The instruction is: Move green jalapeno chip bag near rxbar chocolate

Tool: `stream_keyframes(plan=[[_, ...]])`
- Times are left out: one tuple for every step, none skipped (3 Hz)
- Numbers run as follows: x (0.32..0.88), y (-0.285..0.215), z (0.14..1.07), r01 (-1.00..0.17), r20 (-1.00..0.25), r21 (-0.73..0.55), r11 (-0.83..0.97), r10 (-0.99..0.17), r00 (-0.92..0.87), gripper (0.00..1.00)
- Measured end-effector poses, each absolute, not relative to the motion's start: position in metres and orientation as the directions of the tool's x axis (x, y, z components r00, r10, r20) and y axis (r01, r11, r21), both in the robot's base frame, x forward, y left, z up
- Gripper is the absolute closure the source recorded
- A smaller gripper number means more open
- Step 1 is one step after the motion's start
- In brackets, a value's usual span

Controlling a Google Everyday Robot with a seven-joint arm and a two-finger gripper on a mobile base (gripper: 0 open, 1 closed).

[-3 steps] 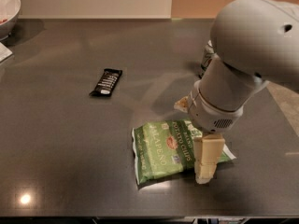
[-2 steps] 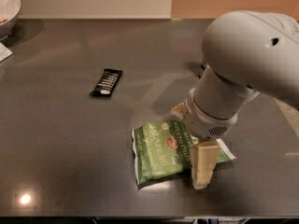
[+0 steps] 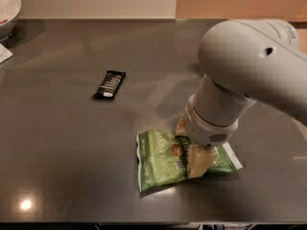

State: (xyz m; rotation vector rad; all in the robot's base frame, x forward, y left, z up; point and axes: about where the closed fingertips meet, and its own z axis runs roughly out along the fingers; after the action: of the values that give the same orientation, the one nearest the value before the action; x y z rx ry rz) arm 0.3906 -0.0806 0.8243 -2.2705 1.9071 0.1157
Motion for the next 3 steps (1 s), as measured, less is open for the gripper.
stream_keyframes(plan=[[0.3916, -0.0799, 0.8235, -0.983, -0.163, -0.08, -0.166, -0.971, 0.177, 0.64], [0.3918, -0.0797, 0.8253, -0.983, -0.161, -0.08, -0.166, -0.971, 0.177, 1.0], [0.3918, -0.0797, 0.8254, -0.983, -0.161, -0.08, -0.166, -0.971, 0.177, 1.0]])
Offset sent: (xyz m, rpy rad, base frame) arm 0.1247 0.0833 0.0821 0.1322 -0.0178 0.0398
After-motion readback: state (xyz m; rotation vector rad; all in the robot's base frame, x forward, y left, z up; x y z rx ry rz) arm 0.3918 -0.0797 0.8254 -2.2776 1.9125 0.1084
